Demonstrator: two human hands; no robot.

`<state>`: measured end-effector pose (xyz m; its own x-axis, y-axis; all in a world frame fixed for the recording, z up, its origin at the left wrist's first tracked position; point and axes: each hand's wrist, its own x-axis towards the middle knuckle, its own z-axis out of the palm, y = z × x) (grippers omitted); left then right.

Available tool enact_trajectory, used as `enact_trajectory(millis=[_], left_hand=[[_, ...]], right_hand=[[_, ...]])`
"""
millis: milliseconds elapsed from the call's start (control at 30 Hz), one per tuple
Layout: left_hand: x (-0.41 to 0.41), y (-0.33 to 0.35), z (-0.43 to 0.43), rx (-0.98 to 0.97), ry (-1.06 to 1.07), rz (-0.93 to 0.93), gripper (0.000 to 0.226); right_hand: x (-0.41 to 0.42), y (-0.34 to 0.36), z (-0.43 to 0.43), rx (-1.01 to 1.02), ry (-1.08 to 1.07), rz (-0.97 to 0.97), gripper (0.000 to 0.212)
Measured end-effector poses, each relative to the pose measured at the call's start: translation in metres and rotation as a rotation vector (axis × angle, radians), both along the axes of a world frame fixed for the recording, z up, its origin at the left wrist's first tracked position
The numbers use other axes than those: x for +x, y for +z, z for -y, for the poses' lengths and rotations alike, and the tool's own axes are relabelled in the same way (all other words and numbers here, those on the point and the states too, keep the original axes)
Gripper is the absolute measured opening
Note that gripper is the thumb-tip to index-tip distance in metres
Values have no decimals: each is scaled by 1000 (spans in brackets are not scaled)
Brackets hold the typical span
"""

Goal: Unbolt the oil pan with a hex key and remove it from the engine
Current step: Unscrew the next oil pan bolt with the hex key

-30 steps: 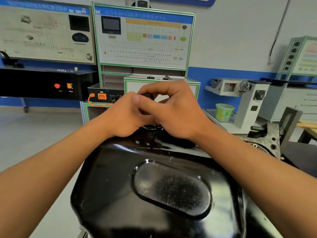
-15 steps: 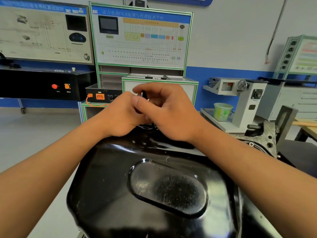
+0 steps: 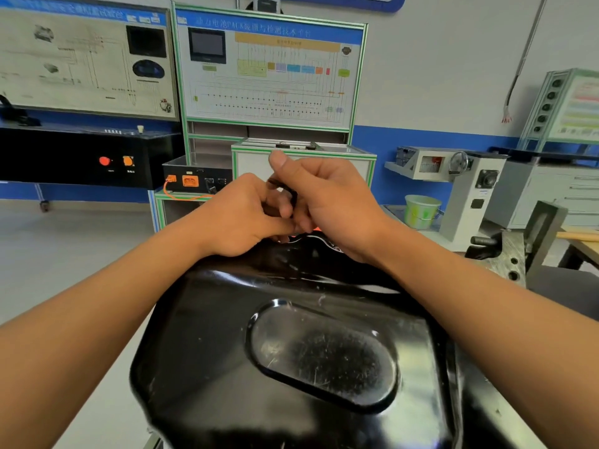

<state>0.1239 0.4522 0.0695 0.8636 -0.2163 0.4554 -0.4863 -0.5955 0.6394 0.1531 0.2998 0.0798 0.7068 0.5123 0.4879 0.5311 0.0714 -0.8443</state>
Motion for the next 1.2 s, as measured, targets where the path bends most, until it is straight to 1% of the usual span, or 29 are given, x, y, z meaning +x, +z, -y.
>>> enact_trajectory(millis=[67, 167, 200, 267, 300, 333, 367, 433, 533, 633, 833, 900, 967, 1000, 1067, 1100, 1200], left_hand=[[2, -1, -1, 23, 18, 2, 48], [1, -1, -3, 30, -1, 0, 47], [1, -1, -3, 28, -11, 5, 40], [1, -1, -4, 1, -21, -1, 20], [2, -2, -5, -25, -19, -25, 11], [3, -3, -5, -46, -2, -52, 9], [5, -4, -7, -53, 35, -72, 16], [8, -6, -9, 3, 136, -101, 30], [12, -5, -11, 122, 231, -232, 38], [16, -4, -11, 156, 293, -329, 36], [22, 0, -12, 239, 337, -373, 34], [26, 7, -6, 338, 344, -364, 27], [29, 13, 2, 460, 378, -316, 16], [30, 14, 6, 495, 412, -289, 19], [31, 15, 11, 526, 495, -277, 39], [31, 15, 13, 555, 530, -282, 45], [30, 18, 21, 635, 597, -300, 50]], right_hand=[[0, -1, 1, -24, -11, 40, 46], [0, -2, 1, -8, -12, 30, 35], [0, -2, 1, 5, -9, 28, 28], [0, -2, 2, 40, -6, 41, 18], [0, -2, 3, 65, -19, 54, 17], [1, -2, 4, 100, -45, 64, 18], [1, -1, 5, 144, -85, 69, 19], [2, -1, 8, 231, -193, 73, 20], [2, -1, 13, 294, -312, 48, 21], [1, 0, 16, 316, -372, 32, 23], [-2, 3, 13, 275, -414, 48, 23], [-3, 3, 12, 275, -406, 42, 22], [-4, 3, 11, 292, -398, 27, 21], [-4, 2, 11, 304, -396, 17, 21], [-5, 2, 11, 321, -397, 6, 23], [-4, 2, 12, 324, -400, 4, 24], [-2, 2, 12, 332, -411, -3, 26]])
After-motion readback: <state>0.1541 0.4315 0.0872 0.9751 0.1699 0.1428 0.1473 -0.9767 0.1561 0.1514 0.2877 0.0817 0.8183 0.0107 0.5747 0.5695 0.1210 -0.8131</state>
